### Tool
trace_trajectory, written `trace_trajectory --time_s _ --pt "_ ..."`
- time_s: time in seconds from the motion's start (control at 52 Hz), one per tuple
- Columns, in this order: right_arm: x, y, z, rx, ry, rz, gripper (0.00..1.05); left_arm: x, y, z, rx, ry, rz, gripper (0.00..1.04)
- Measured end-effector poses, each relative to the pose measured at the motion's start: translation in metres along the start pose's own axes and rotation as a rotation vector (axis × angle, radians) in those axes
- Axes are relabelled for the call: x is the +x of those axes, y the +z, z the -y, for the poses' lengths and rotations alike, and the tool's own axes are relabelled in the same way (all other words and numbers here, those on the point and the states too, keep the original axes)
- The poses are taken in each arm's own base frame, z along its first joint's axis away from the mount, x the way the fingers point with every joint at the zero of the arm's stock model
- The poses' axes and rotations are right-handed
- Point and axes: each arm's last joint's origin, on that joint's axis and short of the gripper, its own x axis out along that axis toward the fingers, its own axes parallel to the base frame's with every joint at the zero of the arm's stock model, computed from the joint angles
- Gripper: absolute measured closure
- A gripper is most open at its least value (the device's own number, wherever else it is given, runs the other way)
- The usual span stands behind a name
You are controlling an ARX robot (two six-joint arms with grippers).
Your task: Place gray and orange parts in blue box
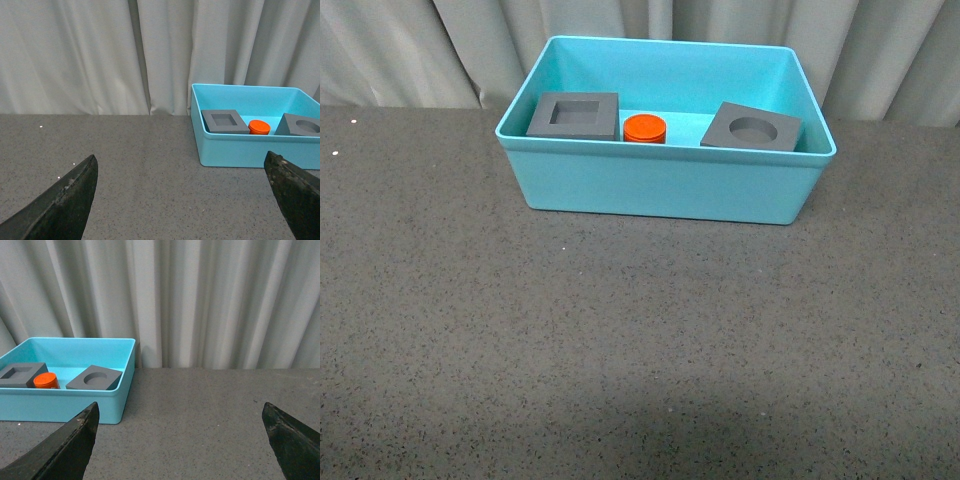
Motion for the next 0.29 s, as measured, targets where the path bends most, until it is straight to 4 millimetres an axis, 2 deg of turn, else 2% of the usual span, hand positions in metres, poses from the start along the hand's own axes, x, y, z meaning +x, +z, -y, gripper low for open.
trace_trajectory --time_s 0.288 --pt "0.0 0.0 0.0 0.0 0.0 0.0 0.1 0.0 0.0 0.0 0.0 0.0 0.0 0.07"
